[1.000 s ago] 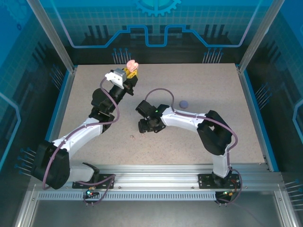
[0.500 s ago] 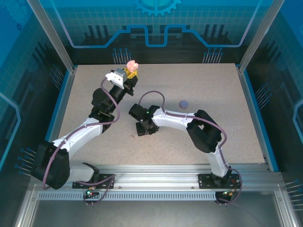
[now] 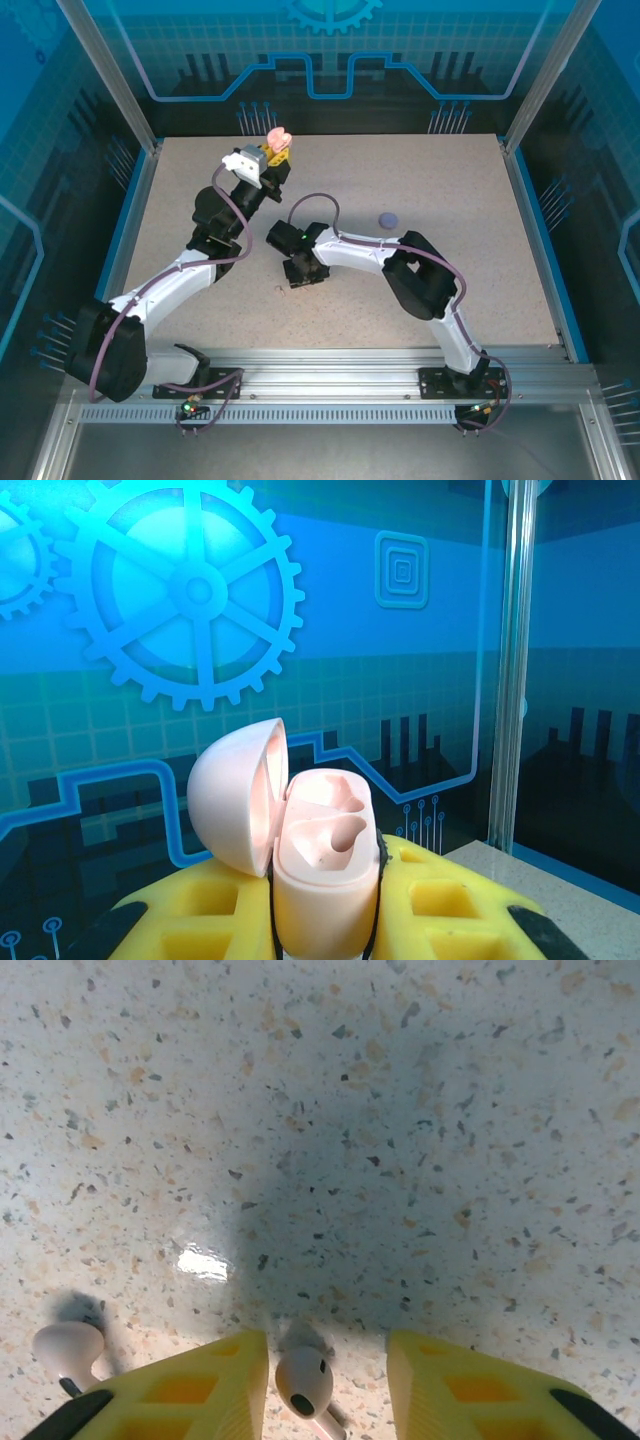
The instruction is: Insert the wireless bluetooth earbuds into the charging case
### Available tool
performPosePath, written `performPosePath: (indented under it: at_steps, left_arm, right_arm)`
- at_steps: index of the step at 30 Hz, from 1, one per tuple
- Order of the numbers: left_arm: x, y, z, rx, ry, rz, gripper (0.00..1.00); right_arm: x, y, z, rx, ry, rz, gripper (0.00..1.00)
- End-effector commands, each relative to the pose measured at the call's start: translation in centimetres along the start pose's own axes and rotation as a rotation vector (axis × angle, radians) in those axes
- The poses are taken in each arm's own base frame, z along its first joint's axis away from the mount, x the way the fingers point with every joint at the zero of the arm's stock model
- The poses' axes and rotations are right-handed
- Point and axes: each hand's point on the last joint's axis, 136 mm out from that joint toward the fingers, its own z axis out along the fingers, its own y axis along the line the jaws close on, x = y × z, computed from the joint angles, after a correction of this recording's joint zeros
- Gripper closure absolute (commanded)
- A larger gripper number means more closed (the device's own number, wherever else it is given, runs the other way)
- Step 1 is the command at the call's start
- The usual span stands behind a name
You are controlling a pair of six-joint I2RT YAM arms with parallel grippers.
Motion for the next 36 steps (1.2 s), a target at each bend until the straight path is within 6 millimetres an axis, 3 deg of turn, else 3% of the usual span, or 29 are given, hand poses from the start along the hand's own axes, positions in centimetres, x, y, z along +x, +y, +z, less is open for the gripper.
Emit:
performPosePath:
  at_steps: [1, 16, 20, 36]
  left_arm:
    - [-2.2, 0.0, -0.4, -0.012, -0.057, -0.008, 1.00]
    - [-1.9, -0.1, -0.4, -0.005, -0.050, -0.009, 1.00]
    - [-1.8, -0.2, -0.4, -0.003, -0.048, -0.016, 1.00]
    - [-2.0, -0.6, -0.6, 0.027, -0.042, -0.020, 1.00]
  right_arm:
    - [0.8, 0.6, 0.4, 0.010, 0.032, -0.005, 0.65]
    - [2.1, 0.6, 0.4, 0.014, 0.056, -0.016, 0.66]
    - [2.3, 0.5, 0.7, 0.015, 0.057, -0.014, 0.70]
    - [2.0, 0.1, 1.5, 0.038, 0.053, 0.002, 0.71]
